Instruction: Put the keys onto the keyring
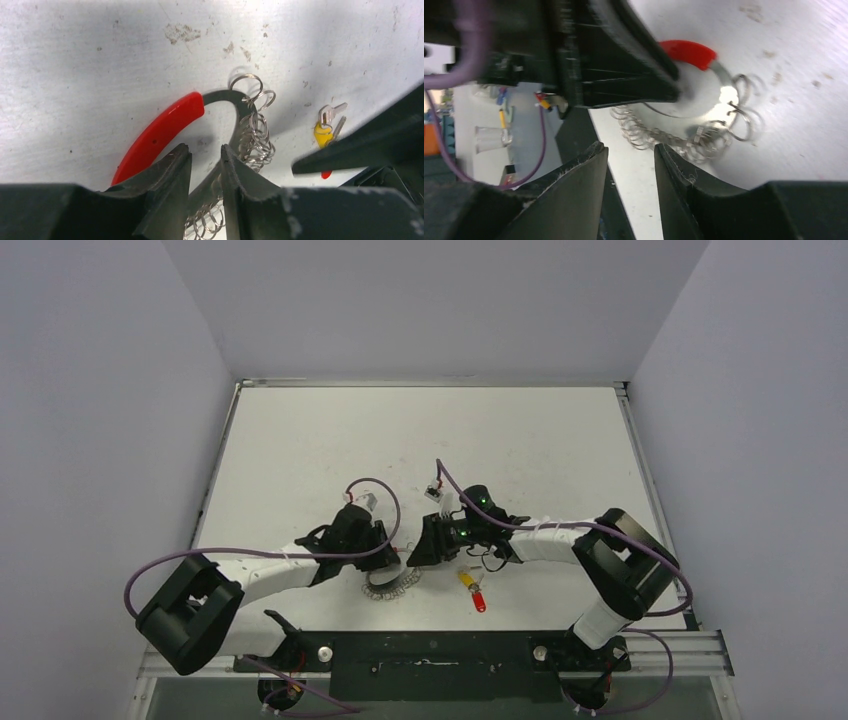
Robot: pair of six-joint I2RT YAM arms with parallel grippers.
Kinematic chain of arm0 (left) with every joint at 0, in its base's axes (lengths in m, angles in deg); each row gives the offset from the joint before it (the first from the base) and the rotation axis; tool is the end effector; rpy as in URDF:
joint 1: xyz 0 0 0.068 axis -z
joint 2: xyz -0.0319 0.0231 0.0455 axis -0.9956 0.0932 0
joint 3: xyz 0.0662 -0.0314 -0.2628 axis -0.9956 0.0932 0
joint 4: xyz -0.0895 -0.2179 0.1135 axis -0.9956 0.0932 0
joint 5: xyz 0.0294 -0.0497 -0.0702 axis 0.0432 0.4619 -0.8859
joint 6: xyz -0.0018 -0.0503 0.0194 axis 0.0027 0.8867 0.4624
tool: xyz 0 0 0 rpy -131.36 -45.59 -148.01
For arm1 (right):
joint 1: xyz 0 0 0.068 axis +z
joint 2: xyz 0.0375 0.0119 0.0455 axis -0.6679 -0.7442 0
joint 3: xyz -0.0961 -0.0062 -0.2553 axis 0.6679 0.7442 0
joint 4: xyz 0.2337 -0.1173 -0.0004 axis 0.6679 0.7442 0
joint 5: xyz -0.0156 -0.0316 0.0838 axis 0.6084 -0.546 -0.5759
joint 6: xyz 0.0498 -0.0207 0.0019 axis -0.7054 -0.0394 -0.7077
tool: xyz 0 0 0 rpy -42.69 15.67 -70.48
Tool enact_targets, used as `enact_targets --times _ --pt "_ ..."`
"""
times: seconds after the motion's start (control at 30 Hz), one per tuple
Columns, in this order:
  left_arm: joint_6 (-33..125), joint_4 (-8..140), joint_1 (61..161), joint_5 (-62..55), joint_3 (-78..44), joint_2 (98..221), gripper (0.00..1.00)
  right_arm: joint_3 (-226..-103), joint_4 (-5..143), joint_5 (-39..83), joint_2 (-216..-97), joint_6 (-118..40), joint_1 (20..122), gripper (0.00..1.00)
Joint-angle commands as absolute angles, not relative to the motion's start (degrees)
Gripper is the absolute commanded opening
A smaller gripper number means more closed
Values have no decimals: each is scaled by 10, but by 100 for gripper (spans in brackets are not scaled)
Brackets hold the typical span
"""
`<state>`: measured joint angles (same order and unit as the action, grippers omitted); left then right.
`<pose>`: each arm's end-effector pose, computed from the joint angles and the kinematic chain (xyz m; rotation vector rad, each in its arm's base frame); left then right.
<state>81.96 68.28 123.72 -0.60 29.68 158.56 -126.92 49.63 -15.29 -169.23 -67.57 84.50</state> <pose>0.1734 -0.1450 0.1402 -0.1579 2.5756 -0.7513 0.2065 0.2242 0.1470 -0.6579 2.4029 1.5551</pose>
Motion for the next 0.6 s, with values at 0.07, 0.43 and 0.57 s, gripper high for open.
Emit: enact_targets --times 0.07,0.43,0.57 --pt "816 708 1240 26 302 1643 24 -1274 390 -222 -1641 -710 860 41" --pt "804 710 1240 7 290 1656 22 -1358 713 -14 -1660 -522 836 44" --pt "802 716 1241 4 288 1651 20 -1384 757 24 -1683 -488 855 40"
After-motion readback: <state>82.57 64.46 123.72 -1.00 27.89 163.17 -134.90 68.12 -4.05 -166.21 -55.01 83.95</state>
